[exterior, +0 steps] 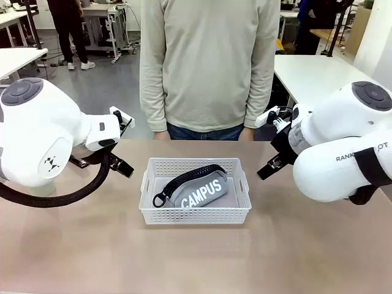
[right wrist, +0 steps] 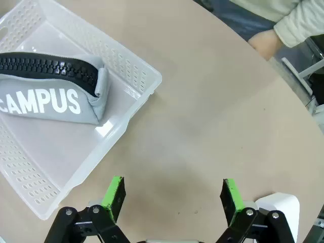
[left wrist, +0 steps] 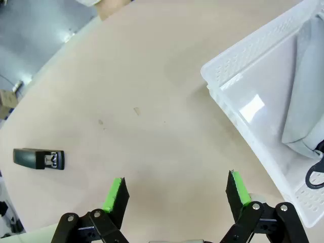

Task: Efficiently arrange items inside the basket to fit them all.
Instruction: Pick up the Digital clock and place it inside the Organizing basket.

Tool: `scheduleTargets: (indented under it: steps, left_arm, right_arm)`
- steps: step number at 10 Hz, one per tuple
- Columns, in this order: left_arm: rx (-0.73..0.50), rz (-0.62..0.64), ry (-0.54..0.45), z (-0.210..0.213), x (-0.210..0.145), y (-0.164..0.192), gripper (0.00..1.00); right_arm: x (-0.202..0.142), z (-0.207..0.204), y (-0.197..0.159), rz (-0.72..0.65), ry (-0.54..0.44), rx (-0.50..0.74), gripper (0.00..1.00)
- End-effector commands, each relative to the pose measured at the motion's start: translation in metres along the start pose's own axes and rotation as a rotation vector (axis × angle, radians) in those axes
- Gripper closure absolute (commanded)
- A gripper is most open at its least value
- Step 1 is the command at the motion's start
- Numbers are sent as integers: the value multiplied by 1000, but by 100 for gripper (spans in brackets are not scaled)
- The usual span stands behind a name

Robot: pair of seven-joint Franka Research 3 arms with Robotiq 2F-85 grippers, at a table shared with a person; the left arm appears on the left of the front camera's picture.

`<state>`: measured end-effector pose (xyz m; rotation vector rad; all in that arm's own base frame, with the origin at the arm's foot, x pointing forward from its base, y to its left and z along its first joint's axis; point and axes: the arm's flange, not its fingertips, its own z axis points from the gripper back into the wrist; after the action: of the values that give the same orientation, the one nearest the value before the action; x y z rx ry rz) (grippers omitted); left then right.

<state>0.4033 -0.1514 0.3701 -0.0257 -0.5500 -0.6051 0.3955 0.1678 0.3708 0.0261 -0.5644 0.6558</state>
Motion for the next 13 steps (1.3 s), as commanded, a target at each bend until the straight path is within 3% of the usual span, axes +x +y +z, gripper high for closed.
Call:
scheduleTargets:
  steps: [1,13]
  left_arm:
    - [0,0,0,0,0,0,0]
    - [0,0,0,0,0,0,0]
  right_arm:
    - [0,0,0,0,0,0,0]
    - [0,0,0,1,0,0,0]
